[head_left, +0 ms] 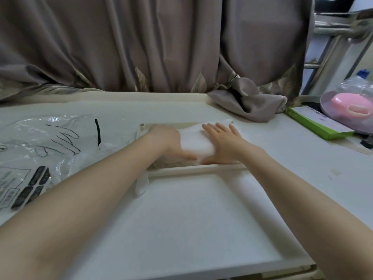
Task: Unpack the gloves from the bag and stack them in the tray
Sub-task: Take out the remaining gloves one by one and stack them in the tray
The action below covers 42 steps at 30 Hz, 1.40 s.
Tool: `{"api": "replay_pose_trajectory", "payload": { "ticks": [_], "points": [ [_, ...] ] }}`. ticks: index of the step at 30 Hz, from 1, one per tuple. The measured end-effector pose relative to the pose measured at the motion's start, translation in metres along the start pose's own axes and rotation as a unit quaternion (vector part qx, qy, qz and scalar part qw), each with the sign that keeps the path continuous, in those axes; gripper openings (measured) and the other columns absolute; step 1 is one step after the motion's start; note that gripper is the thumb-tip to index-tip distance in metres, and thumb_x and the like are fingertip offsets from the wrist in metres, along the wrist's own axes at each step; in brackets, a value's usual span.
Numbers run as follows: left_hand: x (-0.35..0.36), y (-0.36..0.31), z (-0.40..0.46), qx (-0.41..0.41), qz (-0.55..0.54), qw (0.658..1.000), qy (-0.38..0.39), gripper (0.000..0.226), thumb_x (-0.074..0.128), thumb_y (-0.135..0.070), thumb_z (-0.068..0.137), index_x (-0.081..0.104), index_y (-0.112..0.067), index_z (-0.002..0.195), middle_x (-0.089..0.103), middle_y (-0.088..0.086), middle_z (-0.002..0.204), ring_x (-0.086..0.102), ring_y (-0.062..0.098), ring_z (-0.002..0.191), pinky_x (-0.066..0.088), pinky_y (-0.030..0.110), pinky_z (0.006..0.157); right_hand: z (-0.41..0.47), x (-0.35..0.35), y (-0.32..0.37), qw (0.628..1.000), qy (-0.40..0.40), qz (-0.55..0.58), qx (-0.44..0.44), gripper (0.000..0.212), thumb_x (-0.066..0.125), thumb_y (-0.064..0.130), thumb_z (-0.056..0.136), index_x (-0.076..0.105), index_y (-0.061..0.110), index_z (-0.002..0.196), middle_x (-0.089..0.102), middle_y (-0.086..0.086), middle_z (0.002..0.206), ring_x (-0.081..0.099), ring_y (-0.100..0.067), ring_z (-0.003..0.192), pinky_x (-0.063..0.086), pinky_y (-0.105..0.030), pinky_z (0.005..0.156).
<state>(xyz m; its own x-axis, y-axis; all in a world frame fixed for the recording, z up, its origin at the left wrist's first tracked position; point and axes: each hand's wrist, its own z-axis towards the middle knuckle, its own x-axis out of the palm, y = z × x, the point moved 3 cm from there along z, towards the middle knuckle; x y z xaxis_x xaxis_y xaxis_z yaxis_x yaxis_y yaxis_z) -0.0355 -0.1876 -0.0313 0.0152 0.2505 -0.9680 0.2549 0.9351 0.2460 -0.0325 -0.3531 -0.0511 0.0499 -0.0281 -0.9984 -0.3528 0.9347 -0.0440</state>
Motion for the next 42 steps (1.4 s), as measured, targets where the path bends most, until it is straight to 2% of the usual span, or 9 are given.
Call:
{"api": "replay_pose_trajectory", "payload": {
  "ticks": [6,11,14,16,18,24,32,38,42],
  "points": [
    [0.021,0.022,-0.007,-0.045,-0.135,0.99,0.01,0.098,0.057,-0.082,0.055,0.044,-0.018,0.129,0.052,-0.001,0.125,0.05,0.022,0.111,0.04,0.031,0.083,-0.017,-0.001,-0.036,0.99,0.067,0.099,0.079,0.113,0.067,0.067,0.067,0.006,0.019,0.149,0.012,-0.001,0.157,0.014,-0.023,0.143,0.015,-0.037,0.113],
    [0.006,0.043,-0.024,0.004,-0.299,0.952,-0.068,0.078,0.05,-0.062,0.084,0.031,-0.016,0.144,0.032,0.004,0.15,0.028,0.023,0.138,0.024,0.036,0.113,-0.021,-0.015,-0.02,0.984,-0.037,0.16,0.063,0.104,0.052,0.075,0.072,0.011,0.022,0.15,-0.008,0.001,0.159,-0.013,-0.017,0.145,-0.006,-0.042,0.117],
    [-0.005,0.068,-0.051,0.029,-0.365,0.913,-0.179,0.039,0.046,-0.032,0.096,0.053,-0.013,0.129,0.049,0.002,0.133,0.042,0.02,0.126,0.029,0.024,0.101,-0.029,-0.042,0.026,0.964,-0.152,0.217,-0.038,0.068,0.055,0.061,0.078,0.048,0.022,0.133,0.03,-0.003,0.15,0.02,-0.02,0.142,0.015,-0.031,0.113],
    [0.0,0.079,-0.069,0.036,-0.365,0.912,-0.183,0.025,0.05,-0.023,0.095,0.063,-0.013,0.113,0.057,0.001,0.117,0.051,0.018,0.112,0.033,0.022,0.088,-0.034,-0.05,0.065,0.95,-0.182,0.232,-0.104,0.031,0.064,0.037,0.085,0.065,0.015,0.107,0.059,-0.003,0.117,0.052,-0.02,0.114,0.037,-0.023,0.095],
    [0.015,0.087,-0.081,0.031,-0.347,0.924,-0.158,0.024,0.053,-0.023,0.093,0.062,-0.016,0.114,0.058,0.001,0.117,0.052,0.015,0.109,0.034,0.022,0.082,-0.036,-0.048,0.104,0.948,-0.172,0.231,-0.137,0.018,0.065,0.029,0.086,0.068,0.013,0.093,0.06,0.001,0.092,0.059,-0.02,0.092,0.044,-0.03,0.08],
    [0.053,0.11,-0.108,-0.013,-0.391,0.915,-0.098,0.065,0.072,-0.037,0.078,0.044,-0.022,0.134,0.042,-0.005,0.136,0.044,0.011,0.122,0.033,0.021,0.096,-0.028,-0.018,0.178,0.989,-0.105,0.019,-0.098,0.039,0.056,0.047,0.087,0.062,0.015,0.108,0.062,-0.005,0.107,0.055,-0.026,0.102,0.034,-0.03,0.073],
    [0.065,0.12,-0.114,-0.034,-0.343,0.934,-0.092,0.016,0.064,-0.028,0.084,0.064,-0.012,0.088,0.065,0.004,0.095,0.058,0.021,0.094,0.042,0.029,0.078,-0.024,-0.019,0.174,0.988,-0.029,0.144,-0.049,0.017,0.059,0.02,0.088,0.07,0.013,0.1,0.067,-0.007,0.095,0.059,-0.025,0.086,0.039,-0.027,0.064],
    [0.057,0.117,-0.124,-0.036,-0.319,0.945,-0.059,0.018,0.049,-0.018,0.091,0.065,-0.012,0.096,0.061,0.003,0.1,0.056,0.021,0.095,0.041,0.02,0.068,-0.029,-0.046,0.155,0.934,-0.095,0.342,-0.038,0.008,0.059,0.014,0.088,0.065,0.008,0.086,0.056,0.005,0.073,0.051,-0.013,0.076,0.036,-0.018,0.06],
    [0.054,0.125,-0.125,-0.049,-0.322,0.943,-0.065,0.017,0.047,-0.017,0.09,0.063,-0.013,0.089,0.063,0.006,0.096,0.057,0.022,0.095,0.043,0.027,0.069,-0.032,-0.062,0.153,0.831,-0.165,0.532,-0.018,0.009,0.054,0.018,0.08,0.058,0.011,0.075,0.061,-0.008,0.082,0.052,-0.015,0.079,0.039,-0.028,0.068]
  ]
}}
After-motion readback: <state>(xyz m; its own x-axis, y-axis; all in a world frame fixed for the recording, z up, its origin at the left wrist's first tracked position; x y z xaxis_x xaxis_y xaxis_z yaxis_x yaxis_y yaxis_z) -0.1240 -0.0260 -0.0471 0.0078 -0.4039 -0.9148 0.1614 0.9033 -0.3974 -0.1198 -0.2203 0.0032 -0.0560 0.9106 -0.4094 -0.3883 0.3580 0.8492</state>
